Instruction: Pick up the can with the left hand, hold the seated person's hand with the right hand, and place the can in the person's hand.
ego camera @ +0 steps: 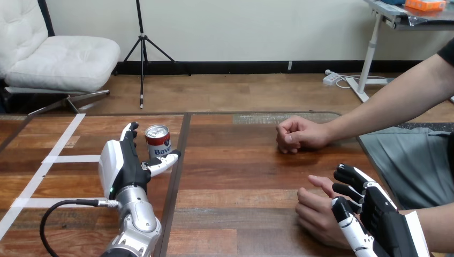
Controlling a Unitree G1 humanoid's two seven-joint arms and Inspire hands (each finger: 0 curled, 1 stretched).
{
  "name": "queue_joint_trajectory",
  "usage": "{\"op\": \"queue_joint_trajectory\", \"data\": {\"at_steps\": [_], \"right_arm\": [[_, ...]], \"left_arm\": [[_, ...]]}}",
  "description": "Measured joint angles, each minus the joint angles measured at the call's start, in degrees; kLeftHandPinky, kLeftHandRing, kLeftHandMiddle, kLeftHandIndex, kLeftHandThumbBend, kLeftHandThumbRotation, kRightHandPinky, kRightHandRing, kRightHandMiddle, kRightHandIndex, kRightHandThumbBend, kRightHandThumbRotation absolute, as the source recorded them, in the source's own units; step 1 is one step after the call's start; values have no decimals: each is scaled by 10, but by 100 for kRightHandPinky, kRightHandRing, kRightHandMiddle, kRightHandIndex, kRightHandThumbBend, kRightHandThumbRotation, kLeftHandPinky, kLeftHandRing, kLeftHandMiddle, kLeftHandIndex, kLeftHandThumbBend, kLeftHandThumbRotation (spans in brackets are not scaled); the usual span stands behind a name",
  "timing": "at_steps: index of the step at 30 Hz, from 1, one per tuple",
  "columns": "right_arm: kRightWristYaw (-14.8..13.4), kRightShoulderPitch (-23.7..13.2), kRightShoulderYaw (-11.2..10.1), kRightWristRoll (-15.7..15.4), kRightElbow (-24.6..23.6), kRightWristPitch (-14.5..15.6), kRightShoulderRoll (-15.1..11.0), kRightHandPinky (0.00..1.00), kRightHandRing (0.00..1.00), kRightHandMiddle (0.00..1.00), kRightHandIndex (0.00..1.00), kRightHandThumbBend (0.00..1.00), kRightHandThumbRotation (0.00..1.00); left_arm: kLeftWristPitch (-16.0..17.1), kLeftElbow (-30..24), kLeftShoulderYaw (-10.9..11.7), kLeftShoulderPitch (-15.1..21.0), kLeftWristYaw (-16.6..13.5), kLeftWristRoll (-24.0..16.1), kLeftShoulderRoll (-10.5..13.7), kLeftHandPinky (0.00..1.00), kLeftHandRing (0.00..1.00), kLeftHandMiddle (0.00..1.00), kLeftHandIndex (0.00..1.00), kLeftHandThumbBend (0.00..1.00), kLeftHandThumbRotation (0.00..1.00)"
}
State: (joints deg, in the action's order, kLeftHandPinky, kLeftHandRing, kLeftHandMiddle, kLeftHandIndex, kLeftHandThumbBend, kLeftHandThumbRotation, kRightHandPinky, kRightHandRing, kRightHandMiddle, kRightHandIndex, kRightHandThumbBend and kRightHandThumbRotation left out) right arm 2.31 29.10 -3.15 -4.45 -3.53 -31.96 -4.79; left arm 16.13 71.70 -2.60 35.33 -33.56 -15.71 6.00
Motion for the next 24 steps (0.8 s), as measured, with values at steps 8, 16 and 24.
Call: {"op": "queue_joint_trajectory", "data": {"at_steps": [8, 16, 24], "right_arm": [[0, 1, 0, 0, -1, 0, 0, 74, 81, 84, 83, 55, 64], [-2, 3, 0, 0, -2, 0, 0, 74, 81, 84, 83, 55, 64], [-3, 4, 0, -2, -3, 0, 1, 74, 81, 84, 83, 55, 64]], "left_arm": [[12, 0, 3, 0, -11, 0, -1, 64, 72, 75, 76, 67, 0], [21, 0, 11, 0, -12, 7, -2, 61, 67, 70, 71, 63, 0], [21, 0, 12, 0, -14, 7, -1, 62, 69, 73, 73, 64, 0]]}}
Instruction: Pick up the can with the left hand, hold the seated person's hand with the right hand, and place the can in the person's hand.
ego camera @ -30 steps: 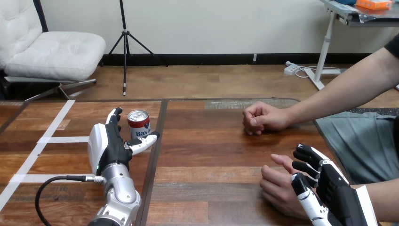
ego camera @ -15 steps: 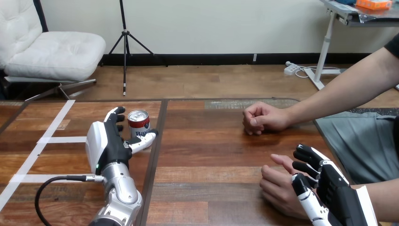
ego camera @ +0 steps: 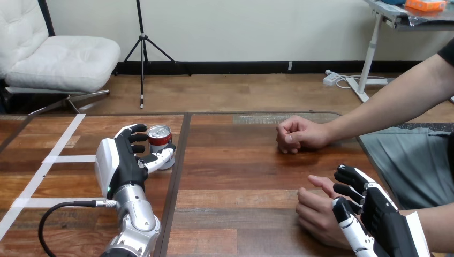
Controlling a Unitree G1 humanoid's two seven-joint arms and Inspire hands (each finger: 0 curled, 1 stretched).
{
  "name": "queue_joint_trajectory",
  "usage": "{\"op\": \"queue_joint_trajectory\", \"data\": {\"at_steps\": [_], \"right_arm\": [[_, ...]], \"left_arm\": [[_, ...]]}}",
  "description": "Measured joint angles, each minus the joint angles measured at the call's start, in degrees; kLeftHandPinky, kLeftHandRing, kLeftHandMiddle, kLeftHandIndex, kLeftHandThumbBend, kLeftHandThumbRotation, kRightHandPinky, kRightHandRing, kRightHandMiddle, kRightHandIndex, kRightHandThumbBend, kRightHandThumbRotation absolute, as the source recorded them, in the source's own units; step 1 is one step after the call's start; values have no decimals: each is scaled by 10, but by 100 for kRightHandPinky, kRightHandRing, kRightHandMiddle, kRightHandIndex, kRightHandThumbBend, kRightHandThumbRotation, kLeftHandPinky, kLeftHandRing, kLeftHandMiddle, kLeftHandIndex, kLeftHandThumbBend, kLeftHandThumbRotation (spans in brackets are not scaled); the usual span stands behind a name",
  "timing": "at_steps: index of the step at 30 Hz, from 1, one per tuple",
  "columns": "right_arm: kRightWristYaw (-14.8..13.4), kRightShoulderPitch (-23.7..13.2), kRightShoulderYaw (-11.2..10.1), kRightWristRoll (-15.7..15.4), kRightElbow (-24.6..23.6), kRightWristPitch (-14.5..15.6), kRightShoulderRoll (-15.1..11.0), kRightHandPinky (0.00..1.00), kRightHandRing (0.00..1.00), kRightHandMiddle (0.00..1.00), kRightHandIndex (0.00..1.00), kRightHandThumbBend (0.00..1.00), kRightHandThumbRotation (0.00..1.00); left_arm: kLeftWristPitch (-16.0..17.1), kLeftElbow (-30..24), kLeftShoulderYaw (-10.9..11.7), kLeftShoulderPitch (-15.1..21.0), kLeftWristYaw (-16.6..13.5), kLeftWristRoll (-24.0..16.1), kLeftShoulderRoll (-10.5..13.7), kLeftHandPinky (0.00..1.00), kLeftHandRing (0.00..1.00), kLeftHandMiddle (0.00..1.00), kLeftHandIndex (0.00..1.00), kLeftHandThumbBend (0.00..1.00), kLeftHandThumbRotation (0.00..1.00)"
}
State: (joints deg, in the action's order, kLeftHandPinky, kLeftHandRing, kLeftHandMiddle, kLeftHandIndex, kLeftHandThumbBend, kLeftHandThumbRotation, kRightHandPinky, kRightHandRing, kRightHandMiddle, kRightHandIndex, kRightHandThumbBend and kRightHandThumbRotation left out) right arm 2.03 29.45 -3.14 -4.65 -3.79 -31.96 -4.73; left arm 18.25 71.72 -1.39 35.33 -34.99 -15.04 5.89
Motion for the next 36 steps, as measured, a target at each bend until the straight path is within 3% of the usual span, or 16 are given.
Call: {"op": "queue_joint_trajectory", "data": {"at_steps": [13, 21, 36], "right_arm": [[-4, 8, 0, -1, -3, 0, 1, 74, 81, 84, 83, 54, 63], [-4, 12, 0, 2, -4, 0, 1, 75, 81, 84, 83, 54, 63], [-4, 15, 0, 3, -4, -2, 0, 73, 81, 84, 83, 54, 62]], "left_arm": [[0, 3, -1, 0, 0, -2, 0, 64, 72, 76, 75, 68, 0], [0, 4, -2, 0, -1, -3, -1, 59, 66, 73, 72, 69, 0], [4, 4, 1, 0, -9, 0, -1, 56, 62, 68, 69, 64, 0]]}}
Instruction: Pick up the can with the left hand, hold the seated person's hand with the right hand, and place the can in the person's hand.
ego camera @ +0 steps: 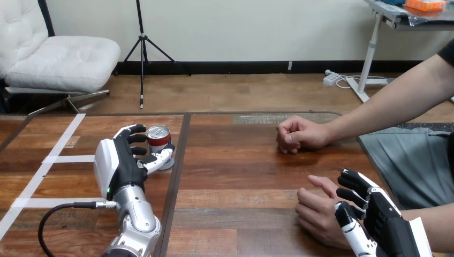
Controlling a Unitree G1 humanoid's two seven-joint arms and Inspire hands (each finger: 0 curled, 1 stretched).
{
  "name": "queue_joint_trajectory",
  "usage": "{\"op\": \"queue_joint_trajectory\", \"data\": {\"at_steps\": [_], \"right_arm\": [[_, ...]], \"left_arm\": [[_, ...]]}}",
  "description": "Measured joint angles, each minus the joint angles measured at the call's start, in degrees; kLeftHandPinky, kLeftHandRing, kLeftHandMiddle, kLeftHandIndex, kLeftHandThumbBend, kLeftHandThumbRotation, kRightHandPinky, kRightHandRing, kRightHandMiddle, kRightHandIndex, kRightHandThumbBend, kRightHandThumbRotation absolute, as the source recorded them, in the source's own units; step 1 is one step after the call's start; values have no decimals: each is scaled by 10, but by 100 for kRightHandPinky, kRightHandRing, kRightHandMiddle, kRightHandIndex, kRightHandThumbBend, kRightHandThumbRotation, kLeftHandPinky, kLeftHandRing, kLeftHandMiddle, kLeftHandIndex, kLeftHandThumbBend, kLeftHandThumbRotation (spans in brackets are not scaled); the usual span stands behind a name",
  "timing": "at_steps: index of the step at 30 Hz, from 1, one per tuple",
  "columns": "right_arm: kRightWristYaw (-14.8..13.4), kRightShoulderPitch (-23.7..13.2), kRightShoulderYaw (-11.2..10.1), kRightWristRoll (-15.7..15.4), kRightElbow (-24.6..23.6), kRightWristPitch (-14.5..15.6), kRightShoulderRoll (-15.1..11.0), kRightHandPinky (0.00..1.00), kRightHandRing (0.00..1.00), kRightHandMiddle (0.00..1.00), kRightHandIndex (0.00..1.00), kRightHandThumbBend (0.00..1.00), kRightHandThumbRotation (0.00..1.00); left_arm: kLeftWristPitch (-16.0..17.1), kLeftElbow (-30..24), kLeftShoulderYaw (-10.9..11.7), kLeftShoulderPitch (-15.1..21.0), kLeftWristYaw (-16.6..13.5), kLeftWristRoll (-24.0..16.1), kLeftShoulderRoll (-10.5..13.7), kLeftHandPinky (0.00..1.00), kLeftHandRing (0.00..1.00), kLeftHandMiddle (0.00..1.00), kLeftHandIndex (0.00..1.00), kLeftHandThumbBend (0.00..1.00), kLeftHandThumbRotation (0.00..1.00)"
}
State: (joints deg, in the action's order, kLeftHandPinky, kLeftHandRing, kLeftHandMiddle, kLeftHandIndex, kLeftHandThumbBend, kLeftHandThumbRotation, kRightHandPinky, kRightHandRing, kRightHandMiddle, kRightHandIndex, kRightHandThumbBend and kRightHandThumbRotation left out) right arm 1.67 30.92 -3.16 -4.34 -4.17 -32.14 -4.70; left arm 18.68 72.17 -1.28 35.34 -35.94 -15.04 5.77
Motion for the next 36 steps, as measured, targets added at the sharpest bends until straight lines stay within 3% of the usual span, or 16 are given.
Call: {"op": "queue_joint_trajectory", "data": {"at_steps": [18, 36], "right_arm": [[0, 0, 0, 0, -1, 0, 0, 74, 81, 84, 83, 54, 63], [-1, 0, 0, -1, -1, 0, 0, 74, 81, 84, 83, 54, 63]], "left_arm": [[6, 1, 3, 0, -1, 11, -1, 54, 56, 65, 65, 63, 0], [11, 2, 6, 0, -1, 16, -2, 54, 58, 65, 64, 59, 0]]}}
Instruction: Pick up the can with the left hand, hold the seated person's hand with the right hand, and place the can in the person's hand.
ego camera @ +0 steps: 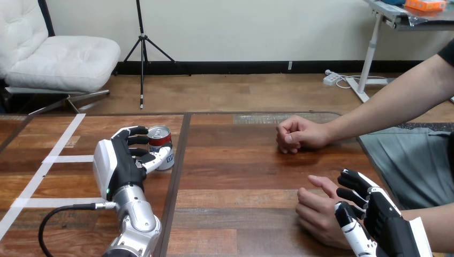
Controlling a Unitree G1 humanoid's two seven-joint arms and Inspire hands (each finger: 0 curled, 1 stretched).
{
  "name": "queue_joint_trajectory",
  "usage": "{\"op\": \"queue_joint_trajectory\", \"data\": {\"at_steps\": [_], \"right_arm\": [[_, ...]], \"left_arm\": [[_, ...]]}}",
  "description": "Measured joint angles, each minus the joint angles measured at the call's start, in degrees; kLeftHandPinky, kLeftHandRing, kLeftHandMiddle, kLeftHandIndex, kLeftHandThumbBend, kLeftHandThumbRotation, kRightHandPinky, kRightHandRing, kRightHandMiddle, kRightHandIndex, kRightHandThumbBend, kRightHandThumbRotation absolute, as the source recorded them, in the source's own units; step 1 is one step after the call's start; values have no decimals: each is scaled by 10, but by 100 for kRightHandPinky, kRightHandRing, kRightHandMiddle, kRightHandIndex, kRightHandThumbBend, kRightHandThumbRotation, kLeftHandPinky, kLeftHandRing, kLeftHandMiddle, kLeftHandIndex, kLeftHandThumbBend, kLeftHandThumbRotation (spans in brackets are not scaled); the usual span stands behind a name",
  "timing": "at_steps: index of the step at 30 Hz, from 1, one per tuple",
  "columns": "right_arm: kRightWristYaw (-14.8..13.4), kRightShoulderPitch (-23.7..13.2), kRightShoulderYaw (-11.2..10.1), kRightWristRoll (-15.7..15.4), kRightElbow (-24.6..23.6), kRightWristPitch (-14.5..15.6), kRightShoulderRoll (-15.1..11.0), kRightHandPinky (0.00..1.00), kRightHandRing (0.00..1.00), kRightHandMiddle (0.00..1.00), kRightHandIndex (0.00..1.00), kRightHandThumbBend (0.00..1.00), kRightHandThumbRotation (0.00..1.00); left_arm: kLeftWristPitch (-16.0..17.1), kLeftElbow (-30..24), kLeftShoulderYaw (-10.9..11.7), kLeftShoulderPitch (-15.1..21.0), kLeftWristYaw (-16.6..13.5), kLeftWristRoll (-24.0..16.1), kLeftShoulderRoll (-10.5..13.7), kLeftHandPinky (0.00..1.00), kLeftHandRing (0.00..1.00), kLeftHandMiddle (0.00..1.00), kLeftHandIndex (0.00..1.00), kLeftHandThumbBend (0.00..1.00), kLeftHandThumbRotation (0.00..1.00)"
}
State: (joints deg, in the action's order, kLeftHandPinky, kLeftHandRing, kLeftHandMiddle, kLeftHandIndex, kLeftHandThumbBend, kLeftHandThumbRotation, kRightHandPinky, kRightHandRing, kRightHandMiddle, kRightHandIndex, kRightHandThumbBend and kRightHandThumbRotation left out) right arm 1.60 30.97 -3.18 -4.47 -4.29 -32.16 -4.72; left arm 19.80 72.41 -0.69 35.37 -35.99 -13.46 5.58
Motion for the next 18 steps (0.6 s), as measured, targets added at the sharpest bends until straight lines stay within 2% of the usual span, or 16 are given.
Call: {"op": "queue_joint_trajectory", "data": {"at_steps": [18], "right_arm": [[0, 0, 0, 1, 0, 0, 0, 73, 81, 84, 83, 55, 63]], "left_arm": [[6, 1, 2, 0, -2, 4, -1, 53, 56, 62, 61, 59, 0]]}}
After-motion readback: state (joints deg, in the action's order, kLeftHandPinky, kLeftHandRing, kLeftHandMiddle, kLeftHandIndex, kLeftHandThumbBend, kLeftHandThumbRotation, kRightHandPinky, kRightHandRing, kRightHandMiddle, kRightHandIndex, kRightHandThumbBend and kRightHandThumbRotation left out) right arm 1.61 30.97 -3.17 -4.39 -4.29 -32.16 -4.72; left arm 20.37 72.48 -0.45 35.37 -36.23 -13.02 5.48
